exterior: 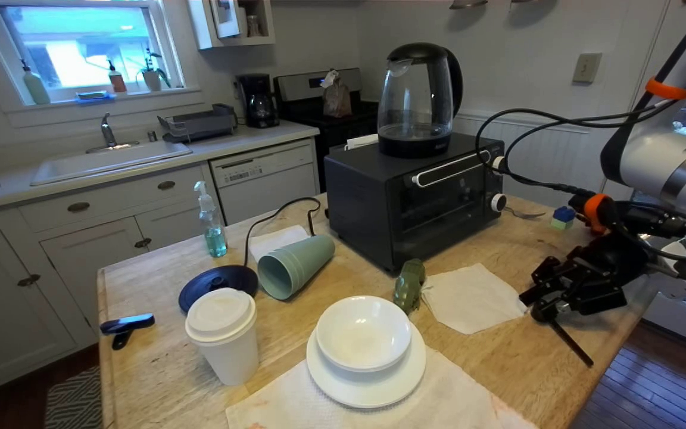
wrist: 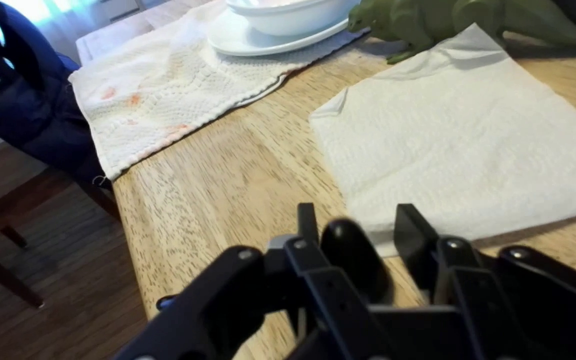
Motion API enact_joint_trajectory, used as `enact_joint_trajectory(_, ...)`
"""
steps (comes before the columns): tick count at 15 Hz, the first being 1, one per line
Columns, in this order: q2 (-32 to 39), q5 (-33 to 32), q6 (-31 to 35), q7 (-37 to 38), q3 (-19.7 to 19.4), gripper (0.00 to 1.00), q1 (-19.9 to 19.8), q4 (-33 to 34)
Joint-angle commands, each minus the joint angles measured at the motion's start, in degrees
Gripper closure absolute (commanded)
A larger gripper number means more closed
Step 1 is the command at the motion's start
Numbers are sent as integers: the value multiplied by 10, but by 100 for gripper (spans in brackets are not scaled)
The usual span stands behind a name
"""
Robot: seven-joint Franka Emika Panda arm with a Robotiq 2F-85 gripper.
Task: Position the black spoon downwards
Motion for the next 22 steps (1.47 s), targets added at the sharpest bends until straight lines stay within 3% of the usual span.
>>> enact_joint_trajectory(1, 24, -1, -18, -24, -10, 24, 1, 16)
enact_joint_trajectory(4, 25, -4, -23, -32, -14, 18, 2, 16)
enact_joint_trajectory(8, 2, -12, -10, -37, -24, 0, 6, 13)
enact_joint_trajectory(12, -46, -48, 33, -2, -38, 0, 28, 10)
enact_joint_trajectory(17, -130, -185, 105, 90, -41, 0, 66, 2)
enact_joint_trajectory(22, -195, -350, 172, 185, -12, 0, 100, -3)
